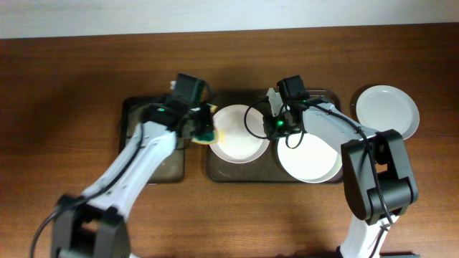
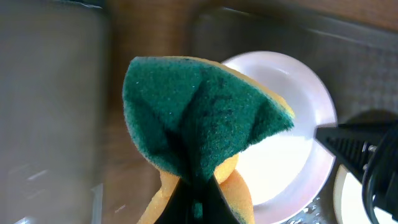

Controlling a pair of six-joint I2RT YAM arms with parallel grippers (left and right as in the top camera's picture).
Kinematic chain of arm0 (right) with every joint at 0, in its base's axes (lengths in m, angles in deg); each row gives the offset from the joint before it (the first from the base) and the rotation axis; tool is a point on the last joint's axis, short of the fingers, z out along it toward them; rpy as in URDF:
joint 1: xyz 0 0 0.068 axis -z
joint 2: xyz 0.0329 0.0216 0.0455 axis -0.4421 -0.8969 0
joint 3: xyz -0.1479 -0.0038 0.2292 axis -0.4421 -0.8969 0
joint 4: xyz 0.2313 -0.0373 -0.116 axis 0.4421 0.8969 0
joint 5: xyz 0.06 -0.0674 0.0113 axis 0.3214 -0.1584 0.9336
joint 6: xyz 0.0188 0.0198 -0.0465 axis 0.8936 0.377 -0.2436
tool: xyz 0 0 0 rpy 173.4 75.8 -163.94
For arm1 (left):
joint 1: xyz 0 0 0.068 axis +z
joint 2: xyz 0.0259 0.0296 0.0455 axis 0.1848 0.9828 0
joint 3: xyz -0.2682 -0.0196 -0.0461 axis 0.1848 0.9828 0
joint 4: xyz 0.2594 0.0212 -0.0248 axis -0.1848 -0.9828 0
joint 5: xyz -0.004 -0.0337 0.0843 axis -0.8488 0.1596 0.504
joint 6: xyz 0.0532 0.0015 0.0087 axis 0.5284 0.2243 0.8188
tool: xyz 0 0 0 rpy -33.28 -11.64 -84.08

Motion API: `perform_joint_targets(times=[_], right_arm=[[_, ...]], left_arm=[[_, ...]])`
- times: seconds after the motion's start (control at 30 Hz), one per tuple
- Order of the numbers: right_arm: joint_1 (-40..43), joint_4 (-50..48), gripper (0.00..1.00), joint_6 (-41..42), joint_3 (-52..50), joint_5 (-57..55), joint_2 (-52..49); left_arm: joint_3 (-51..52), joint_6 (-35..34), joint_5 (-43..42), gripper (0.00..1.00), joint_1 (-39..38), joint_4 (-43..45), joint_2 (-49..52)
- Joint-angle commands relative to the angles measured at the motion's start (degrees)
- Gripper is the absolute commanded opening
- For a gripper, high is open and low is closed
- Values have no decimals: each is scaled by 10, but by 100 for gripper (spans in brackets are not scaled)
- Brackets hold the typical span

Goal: Clean dirty plates on tray and stack at the side

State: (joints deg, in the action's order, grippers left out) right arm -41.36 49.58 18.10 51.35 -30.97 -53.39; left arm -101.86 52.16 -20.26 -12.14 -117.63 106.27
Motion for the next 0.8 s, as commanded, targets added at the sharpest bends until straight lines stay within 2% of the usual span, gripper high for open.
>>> perform_joint_targets(times=[0.0, 0.03, 0.1, 0.13, 0.17, 0.5, 0.77], right_arm=[[-6, 14, 13, -4, -12, -24, -12], [-6, 14, 18, -4, -12, -24, -12], [-6, 14, 19, -4, -13, -24, -12], [-6, 15, 15, -4, -13, -24, -12], [-6, 15, 4, -4, -13, -24, -12], [-6, 23, 7, -4, -13, -11, -12], [-6, 23, 4, -2, -13, -12, -12]], left_arm=[[3, -6, -47, 0, -26, 34, 58], [3, -6, -54, 0, -30, 45, 70], [3, -6, -67, 0, -38, 69, 92], [3, -5, -71, 0, -41, 80, 101], [3, -6, -73, 0, -43, 90, 109], [3, -32, -87, 0, -50, 155, 148], [3, -56, -155, 0, -54, 161, 195]])
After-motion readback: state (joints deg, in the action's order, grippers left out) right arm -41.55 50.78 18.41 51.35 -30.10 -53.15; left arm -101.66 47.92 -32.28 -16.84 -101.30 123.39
